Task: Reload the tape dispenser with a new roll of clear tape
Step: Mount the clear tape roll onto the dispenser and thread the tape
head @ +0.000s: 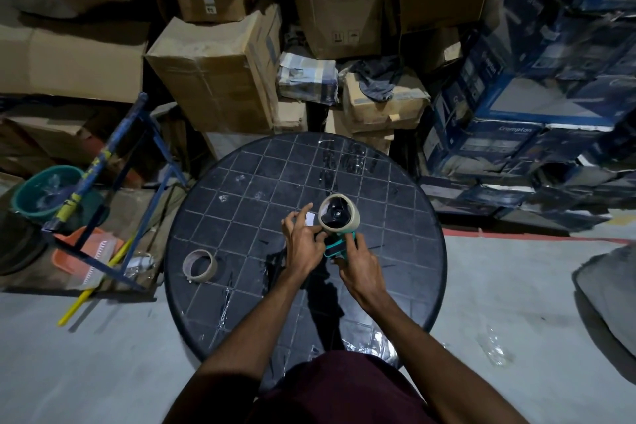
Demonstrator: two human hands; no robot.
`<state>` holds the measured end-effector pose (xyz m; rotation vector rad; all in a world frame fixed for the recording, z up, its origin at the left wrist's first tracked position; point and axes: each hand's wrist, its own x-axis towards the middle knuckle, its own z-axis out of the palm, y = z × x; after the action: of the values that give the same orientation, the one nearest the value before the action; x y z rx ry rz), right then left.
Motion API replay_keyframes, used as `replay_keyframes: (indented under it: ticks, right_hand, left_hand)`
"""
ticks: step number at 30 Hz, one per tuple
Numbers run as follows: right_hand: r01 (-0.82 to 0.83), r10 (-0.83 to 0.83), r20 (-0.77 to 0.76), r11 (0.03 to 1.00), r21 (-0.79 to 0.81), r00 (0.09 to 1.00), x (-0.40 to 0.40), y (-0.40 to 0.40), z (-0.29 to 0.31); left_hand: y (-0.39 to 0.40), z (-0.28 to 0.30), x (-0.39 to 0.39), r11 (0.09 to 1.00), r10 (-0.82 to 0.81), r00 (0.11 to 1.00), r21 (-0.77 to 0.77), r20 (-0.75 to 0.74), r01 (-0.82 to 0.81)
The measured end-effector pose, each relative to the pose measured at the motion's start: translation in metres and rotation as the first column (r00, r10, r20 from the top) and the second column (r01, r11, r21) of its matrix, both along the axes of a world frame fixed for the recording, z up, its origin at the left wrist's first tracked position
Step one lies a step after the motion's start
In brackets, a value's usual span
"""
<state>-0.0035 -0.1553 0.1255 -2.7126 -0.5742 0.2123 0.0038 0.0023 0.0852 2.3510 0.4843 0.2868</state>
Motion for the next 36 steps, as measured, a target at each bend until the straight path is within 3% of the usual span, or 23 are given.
replay_keyframes:
  ticks: [3, 12, 18, 26, 36]
  right_hand:
    - [-0.016, 0.016, -0.014, 1.000, 0.008, 1.000, -0.002, -0.001, 0.005]
    - [0.044, -0.046, -0.027, 0.996, -0.073, 0.999, -0.009, -0.004, 0.001]
    - [0.015, -0.021, -0.036, 0.987, -0.159, 0.999, -0.017, -0.008, -0.006]
    - [-0.028, 0.008, -0.083, 0.970, -0.242, 0.997, -0.028, -0.008, -0.002]
    - [0.002, -0.037, -0.153, 0.975, -0.222, 0.988, -0.032, -0.014, 0.000]
  left_hand:
    - [-0.001, 0.004, -0.003, 0.998, 0.023, 0.999, -0.053, 0.026, -0.022]
    - [-0.004, -0.010, -0.010, 0.998, 0.065, 0.997, 0.015, -0.028, -0.065]
    - [0.000, -0.034, -0.015, 0.997, 0.074, 0.982, -0.004, -0.173, -0.075]
    - [-0.005, -0.033, -0.040, 0.999, 0.026, 0.993, -0.019, -0.115, -0.028]
    - [-0.010, -0.008, -0.066, 0.993, -0.109, 0.994, 0.044, 0.032, 0.108]
